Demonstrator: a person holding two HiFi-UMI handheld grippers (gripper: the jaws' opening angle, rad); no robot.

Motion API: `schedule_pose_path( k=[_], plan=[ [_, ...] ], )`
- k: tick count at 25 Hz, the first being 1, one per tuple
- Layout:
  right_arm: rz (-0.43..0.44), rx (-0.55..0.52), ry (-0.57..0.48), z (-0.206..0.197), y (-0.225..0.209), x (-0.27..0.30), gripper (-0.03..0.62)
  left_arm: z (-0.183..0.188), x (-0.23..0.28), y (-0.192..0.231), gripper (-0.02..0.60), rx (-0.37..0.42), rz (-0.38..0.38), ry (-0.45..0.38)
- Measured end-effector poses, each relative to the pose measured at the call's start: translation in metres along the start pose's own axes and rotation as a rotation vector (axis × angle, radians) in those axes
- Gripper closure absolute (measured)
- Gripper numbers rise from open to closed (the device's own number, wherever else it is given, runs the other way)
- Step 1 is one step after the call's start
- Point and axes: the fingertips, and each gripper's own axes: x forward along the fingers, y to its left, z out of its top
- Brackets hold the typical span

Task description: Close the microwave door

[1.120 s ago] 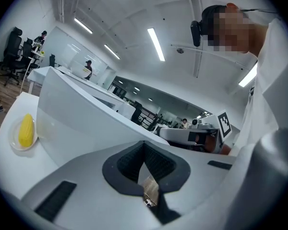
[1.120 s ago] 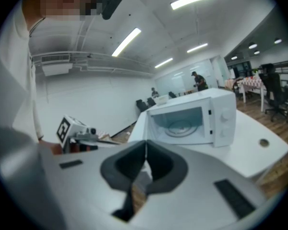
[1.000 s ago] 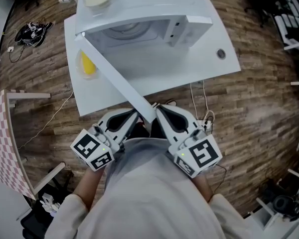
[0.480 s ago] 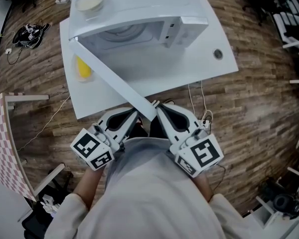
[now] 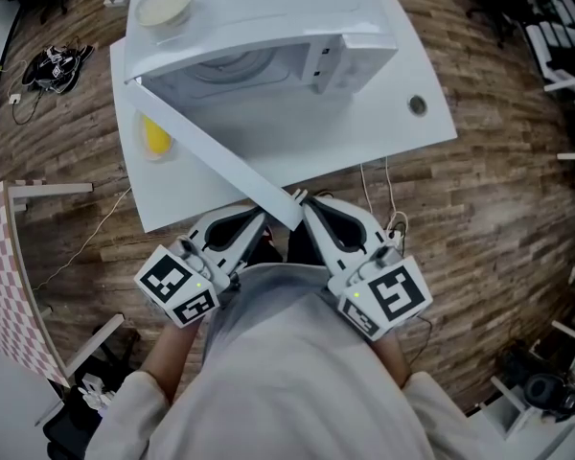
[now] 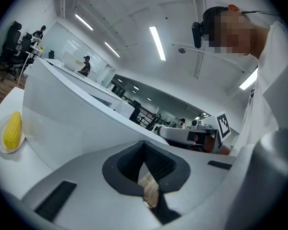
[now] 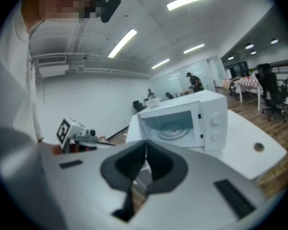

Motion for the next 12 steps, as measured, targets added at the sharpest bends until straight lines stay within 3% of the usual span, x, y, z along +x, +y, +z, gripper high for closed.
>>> schedule_pose_path(
  k=[12],
  plan=[
    [-0.007, 0.009, -0.004, 0.0033, -0.0108, 0.0001, 0.571, 0.0031, 0.0091, 0.0032, 0.568, -0.001, 0.007, 0.014]
  ],
)
